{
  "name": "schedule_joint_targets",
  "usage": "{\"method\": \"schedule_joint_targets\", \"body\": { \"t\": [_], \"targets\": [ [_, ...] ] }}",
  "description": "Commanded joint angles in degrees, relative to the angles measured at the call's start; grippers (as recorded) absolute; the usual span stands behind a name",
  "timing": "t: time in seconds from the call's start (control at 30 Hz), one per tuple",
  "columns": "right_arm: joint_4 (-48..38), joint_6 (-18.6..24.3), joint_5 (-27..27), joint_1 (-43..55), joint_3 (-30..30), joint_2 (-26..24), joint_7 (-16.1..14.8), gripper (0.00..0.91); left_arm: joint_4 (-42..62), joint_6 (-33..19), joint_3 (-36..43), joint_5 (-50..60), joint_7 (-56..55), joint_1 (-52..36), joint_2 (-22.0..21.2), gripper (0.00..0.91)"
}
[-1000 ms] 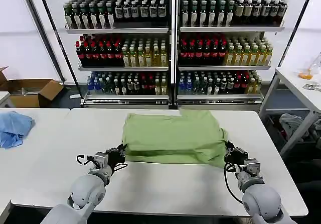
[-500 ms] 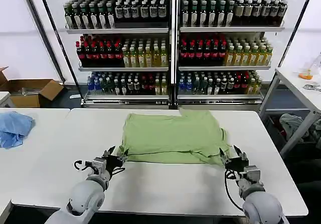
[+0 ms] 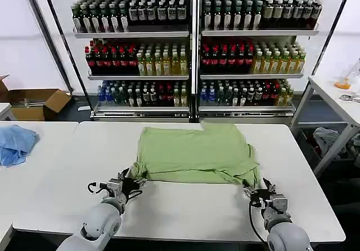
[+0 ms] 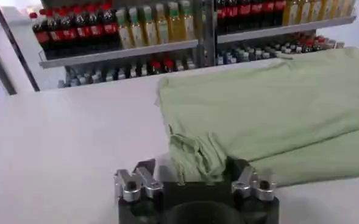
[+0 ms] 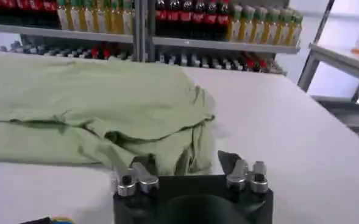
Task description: Fold and organize the clothes.
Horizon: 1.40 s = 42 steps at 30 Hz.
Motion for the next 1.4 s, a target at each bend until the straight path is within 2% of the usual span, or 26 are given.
{"method": "schedule_joint_targets", "body": {
  "t": [0.03, 0.3, 0.57, 0.77, 1.03, 1.2, 1.27, 1.3, 1.37, 1.4],
  "targets": [
    [-2.9, -0.3, 4.1, 1.7, -1.9, 0.7, 0.3, 0.0, 1.0, -0.1, 0.1, -3.7, 1.0, -0.4, -0.1, 0.02],
    [-1.0, 0.2, 4.4, 0.6, -1.4, -0.4, 0.1, 0.0, -1.8, -1.3, -0.5, -6.0, 2.1, 1.0, 0.6, 0.02],
    [8.4, 0.6, 2.6, -8.4, 2.4, -2.2, 0.0, 0.0, -8.4, -1.7, -2.9, -6.7, 2.1, 6.9, 2.3, 0.02],
    [14.3, 1.4, -0.3, -16.7, 5.9, -2.6, -0.7, 0.0, -15.0, -1.5, -5.4, -6.6, 1.5, 15.1, 3.0, 0.02],
    [20.3, 2.5, -5.5, -26.3, 7.1, -1.7, -1.3, 0.0, -23.8, -1.3, -9.7, -2.9, 1.3, 27.8, 4.0, 0.02],
    [23.3, 2.1, -8.5, -31.8, 7.9, -1.2, -1.4, 0.0, -29.3, 0.0, -12.9, -1.9, 0.1, 33.9, 4.5, 0.02],
    [24.4, 0.3, -9.4, -33.1, 8.2, -0.9, -1.3, 0.0, -30.6, 0.1, -14.2, -0.8, 0.0, 36.1, 4.7, 0.02],
    [24.8, 0.0, -9.7, -33.4, 8.2, -0.9, -1.3, 0.907, -30.9, 0.2, -14.7, -0.7, 0.0, 36.6, 4.9, 0.191],
    [25.5, -0.2, -10.3, -34.1, 8.4, -0.7, -1.5, 0.907, -30.9, 0.4, -15.2, -0.4, 0.2, 37.7, 5.4, 0.786],
    [25.9, -0.1, -10.6, -34.1, 8.5, -0.7, -1.5, 0.907, -30.6, 0.4, -15.2, -0.2, 0.1, 37.4, 5.7, 0.907]
  ]
}}
